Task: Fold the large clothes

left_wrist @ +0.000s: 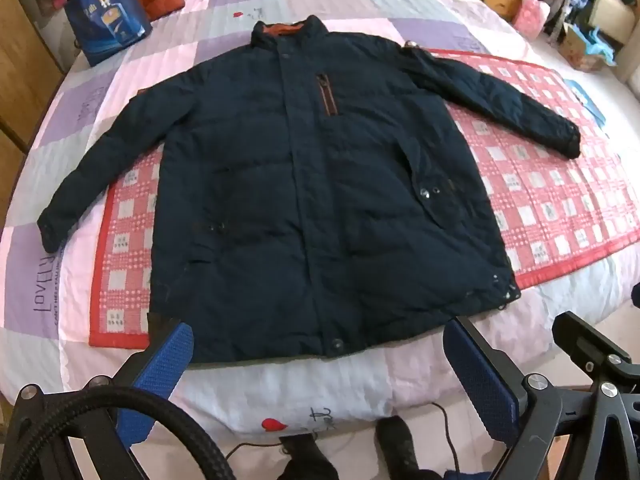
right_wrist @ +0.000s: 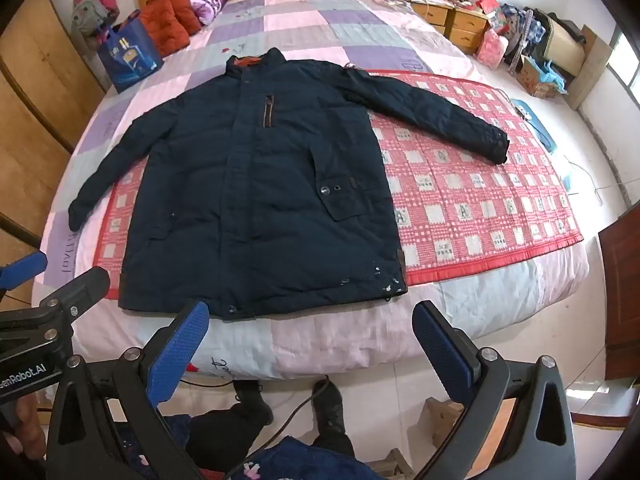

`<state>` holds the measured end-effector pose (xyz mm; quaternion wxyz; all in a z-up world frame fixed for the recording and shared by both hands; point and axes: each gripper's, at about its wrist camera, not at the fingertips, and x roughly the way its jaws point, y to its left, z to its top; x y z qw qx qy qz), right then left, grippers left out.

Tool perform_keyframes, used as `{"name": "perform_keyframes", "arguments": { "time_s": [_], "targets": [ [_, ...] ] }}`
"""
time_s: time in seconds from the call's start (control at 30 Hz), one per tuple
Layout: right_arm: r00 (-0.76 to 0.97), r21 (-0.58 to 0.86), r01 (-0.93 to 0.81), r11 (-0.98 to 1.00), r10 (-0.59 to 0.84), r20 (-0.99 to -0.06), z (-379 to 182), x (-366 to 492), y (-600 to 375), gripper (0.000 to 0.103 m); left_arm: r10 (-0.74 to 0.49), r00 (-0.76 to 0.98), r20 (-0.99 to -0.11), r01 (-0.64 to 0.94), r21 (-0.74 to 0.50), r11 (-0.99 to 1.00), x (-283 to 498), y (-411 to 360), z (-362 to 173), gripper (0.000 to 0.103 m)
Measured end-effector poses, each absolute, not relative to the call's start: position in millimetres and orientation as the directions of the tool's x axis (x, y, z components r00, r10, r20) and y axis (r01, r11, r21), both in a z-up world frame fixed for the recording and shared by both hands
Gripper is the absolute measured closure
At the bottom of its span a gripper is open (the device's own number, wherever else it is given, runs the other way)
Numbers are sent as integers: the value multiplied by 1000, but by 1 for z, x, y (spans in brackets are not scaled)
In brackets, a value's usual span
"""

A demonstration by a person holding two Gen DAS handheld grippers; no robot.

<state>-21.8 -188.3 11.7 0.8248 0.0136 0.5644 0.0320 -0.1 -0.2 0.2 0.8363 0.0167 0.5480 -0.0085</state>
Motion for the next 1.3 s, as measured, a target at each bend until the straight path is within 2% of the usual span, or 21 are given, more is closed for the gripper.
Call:
{"name": "perform_keyframes", "arguments": {
  "time_s": [1.3],
  "targets": [
    [368,52,-37,998,62,-928,15,-28,-186,0,5,404,-915,35,21,999,1,6,5,0]
  ]
}}
